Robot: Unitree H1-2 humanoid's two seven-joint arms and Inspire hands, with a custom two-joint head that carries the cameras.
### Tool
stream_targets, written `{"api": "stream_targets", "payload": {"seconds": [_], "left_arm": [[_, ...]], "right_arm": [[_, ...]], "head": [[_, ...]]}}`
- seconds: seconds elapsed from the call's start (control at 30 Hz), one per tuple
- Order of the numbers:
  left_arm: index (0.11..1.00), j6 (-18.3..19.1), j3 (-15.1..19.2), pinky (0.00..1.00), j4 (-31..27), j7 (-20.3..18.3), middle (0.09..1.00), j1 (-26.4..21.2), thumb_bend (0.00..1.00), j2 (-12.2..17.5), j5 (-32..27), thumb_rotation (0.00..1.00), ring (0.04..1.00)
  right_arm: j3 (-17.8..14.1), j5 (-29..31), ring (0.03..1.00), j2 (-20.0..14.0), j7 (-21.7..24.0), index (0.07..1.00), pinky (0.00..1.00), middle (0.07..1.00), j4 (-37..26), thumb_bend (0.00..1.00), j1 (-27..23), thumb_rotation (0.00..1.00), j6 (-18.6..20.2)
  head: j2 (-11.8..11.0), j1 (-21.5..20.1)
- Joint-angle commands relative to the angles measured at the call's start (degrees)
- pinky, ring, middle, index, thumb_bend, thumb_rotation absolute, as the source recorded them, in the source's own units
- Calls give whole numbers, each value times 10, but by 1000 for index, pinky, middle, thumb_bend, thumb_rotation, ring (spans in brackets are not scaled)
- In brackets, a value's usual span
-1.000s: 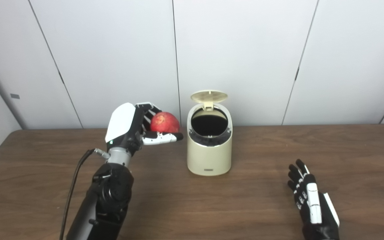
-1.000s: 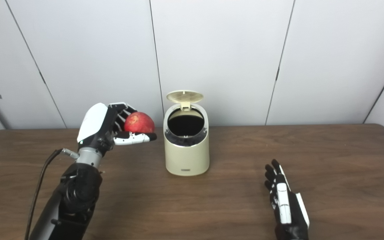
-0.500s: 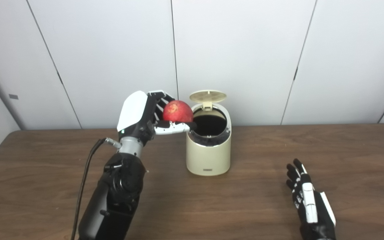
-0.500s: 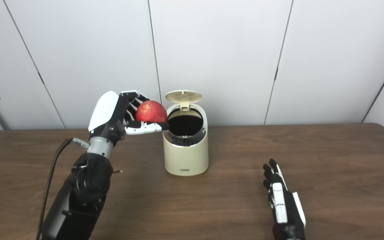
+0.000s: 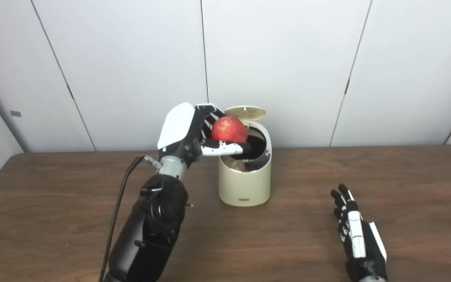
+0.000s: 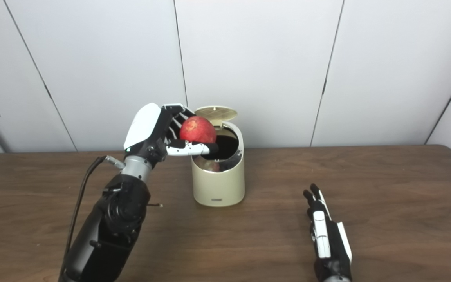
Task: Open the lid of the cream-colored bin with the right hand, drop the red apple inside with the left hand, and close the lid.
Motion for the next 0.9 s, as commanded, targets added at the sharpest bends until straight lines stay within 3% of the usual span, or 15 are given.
{"api": "stream_targets", "payload": {"seconds": [0.0,0.37,0.6,0.87], "left_arm": [[514,-7,-4,361,-5,5,485,-36,475,1,19,0,399],[512,-46,-6,315,25,25,478,-36,473,-10,1,0,404],[496,-40,-6,339,44,14,490,-42,475,-14,-1,0,411],[475,-60,-12,337,88,38,517,-55,475,-9,16,0,430]], "right_arm": [[6,-3,1000,6,4,968,1000,949,-4,486,-9,1000,10],[3,-4,1000,6,0,974,1000,953,-2,513,-12,1000,9],[4,-1,1000,9,1,973,1000,954,12,514,-17,1000,-5],[6,-2,1000,9,2,979,1000,959,11,519,-18,1000,-8]], "head": [[2,-1],[2,-1],[-3,-3],[-1,-5]]}}
